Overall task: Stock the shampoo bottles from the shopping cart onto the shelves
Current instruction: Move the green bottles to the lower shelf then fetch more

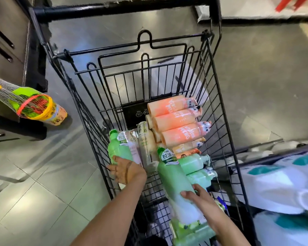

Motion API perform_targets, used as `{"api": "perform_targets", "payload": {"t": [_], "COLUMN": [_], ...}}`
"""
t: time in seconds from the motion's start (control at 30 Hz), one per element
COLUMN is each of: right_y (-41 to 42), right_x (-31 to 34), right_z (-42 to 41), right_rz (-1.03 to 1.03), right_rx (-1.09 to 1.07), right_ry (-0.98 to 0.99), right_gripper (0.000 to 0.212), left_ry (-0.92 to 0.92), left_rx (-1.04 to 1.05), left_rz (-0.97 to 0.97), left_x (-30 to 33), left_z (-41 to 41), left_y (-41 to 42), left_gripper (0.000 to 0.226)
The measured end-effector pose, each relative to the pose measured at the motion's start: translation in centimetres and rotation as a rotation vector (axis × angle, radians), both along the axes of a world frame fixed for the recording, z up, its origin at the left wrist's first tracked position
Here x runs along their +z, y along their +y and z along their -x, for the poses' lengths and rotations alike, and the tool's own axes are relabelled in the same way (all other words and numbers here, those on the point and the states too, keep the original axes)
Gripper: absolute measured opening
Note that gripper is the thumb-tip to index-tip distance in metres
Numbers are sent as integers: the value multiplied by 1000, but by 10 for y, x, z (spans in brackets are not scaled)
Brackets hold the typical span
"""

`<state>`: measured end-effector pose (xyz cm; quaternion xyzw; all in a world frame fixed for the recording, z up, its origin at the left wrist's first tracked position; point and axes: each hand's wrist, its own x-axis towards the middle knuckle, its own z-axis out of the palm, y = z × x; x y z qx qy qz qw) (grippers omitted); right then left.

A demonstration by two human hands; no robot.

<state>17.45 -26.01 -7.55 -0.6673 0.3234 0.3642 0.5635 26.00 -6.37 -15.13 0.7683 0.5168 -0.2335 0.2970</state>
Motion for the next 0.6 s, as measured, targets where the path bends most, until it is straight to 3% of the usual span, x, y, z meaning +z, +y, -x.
{"api": "perform_targets", "payload": {"t": [0.07, 0.2, 0.3, 0.4, 0.47, 0.6], "right_y": [-11, -20, -22, -21, -20, -20], "right_x": [2, 3, 3, 5, 10, 24], "right_z": [7, 20, 28, 37, 44, 58], "right_rz": [-16, -33, -16, -8, -42, -72], "right_rx": [-22, -91, -136, -203, -274, -451], "right_ry": [-22, -12, -14, -12, -27, -63], "right_gripper": [66, 49, 69, 99, 90, 81], "left_ry": [47, 55, 13, -79, -124, -105], "left_rx": [-9, -10, -31, 13, 27, -116], "left_rz": [-35, 53, 177, 494, 764, 1104], "left_x": [-2, -6, -10, 3, 25, 68], "left_z": [-2, -1, 3, 9, 17, 35], "left_y": [6, 15, 22, 22, 18, 7], "left_gripper": [97, 105, 108, 96, 65, 60]}}
